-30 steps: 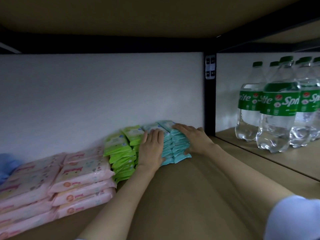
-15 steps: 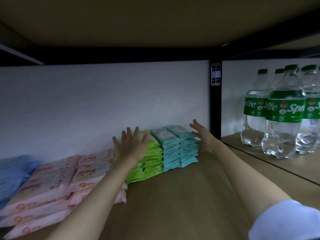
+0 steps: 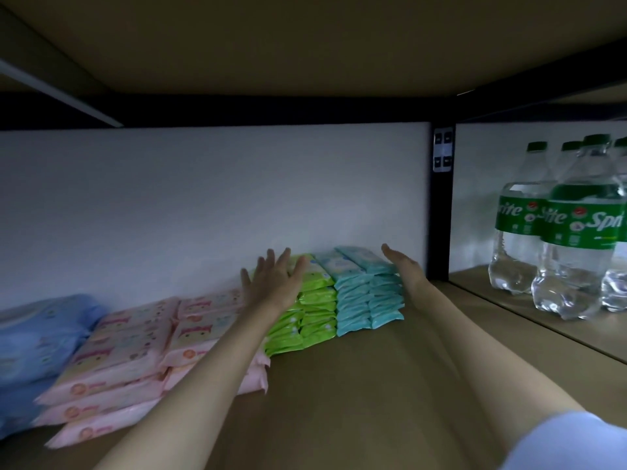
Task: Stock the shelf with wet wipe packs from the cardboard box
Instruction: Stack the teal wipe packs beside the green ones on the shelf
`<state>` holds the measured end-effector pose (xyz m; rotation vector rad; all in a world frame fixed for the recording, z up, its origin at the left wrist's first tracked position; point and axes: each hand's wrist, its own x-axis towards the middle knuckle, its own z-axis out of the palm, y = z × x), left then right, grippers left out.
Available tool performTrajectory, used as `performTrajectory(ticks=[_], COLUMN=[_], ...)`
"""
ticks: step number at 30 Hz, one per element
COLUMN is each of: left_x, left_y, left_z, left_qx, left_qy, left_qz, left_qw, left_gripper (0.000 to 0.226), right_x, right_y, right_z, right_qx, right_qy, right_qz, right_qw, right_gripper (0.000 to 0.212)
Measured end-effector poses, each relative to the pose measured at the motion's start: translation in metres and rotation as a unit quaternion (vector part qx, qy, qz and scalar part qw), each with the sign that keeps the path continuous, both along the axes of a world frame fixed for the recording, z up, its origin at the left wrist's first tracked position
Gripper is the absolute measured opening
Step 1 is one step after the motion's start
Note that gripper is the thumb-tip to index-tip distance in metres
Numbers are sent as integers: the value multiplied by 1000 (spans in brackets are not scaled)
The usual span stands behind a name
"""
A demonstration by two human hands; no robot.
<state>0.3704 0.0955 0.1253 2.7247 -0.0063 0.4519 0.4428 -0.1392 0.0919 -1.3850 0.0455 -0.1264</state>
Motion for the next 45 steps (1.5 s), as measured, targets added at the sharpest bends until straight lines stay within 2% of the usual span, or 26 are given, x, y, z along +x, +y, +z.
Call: performTrajectory(ticks=[3, 6, 8, 9, 12, 14, 15, 17, 20, 21, 23, 25, 27, 31, 35, 37, 39, 42, 45], left_x=[-11, -12, -9, -9, -13, -15, -15, -14, -14, -15, -17, -17, -15, -9, -21, -40, -68, -108, -134], left_y=[13, 15, 14, 13, 12, 11, 9, 6, 7, 9, 11, 8, 4, -1, 4, 24, 59, 130, 191], left_z=[-5, -15, -19, -19, -19, -23, -26, -29, -28, -27, -28, -30, -29, -31, -29, -26, -29, -48, -70], left_qx=[56, 47, 37, 41, 87, 121, 123, 116, 114, 121, 164, 200, 188, 151, 160, 159, 171, 252, 323], left_qy=[-19, 31, 31, 23, -11, -45, -57, -73, -81, -79, -88, -107, -117, -136, -115, -125, -190, -243, -234], left_qz=[24, 19, 18, 22, 14, -8, -15, -18, -24, -28, -41, -47, -43, -32, -40, -37, -42, -39, -30], left_qw=[998, 998, 999, 999, 996, 992, 991, 990, 990, 989, 982, 973, 974, 979, 979, 979, 966, 936, 917], left_gripper=[56, 52, 50, 49, 50, 49, 48, 46, 48, 52, 60, 63, 60, 53, 55, 56, 63, 68, 71], right_x=[-7, -16, -21, -24, -34, -42, -47, -48, -48, -49, -49, -49, -48, -45, -50, -58, -71, -99, -121], right_y=[0, 6, 9, 10, 18, 30, 36, 41, 41, 40, 43, 49, 55, 61, 60, 67, 82, 124, 170], right_z=[-3, 0, 6, 9, 16, 15, 13, 7, 6, 5, 5, 4, 4, 4, 3, 0, -6, -23, -43], right_qx=[-174, -289, -338, -396, -629, -696, -712, -721, -727, -732, -745, -754, -750, -717, -716, -723, -714, -685, -682], right_qy=[-95, -97, -102, -101, -132, -191, -209, -221, -222, -231, -266, -287, -287, -282, -303, -353, -402, -491, -575], right_qz=[-9, 14, 8, -3, -49, -41, -31, -21, -27, -27, -30, -28, -26, -25, -31, -64, -102, -92, -63], right_qw=[980, 952, 936, 913, 764, 691, 670, 656, 649, 640, 611, 591, 595, 636, 628, 591, 564, 530, 448], right_gripper=[48, 44, 42, 43, 52, 53, 51, 50, 61, 68, 95, 107, 104, 83, 82, 78, 72, 68, 69])
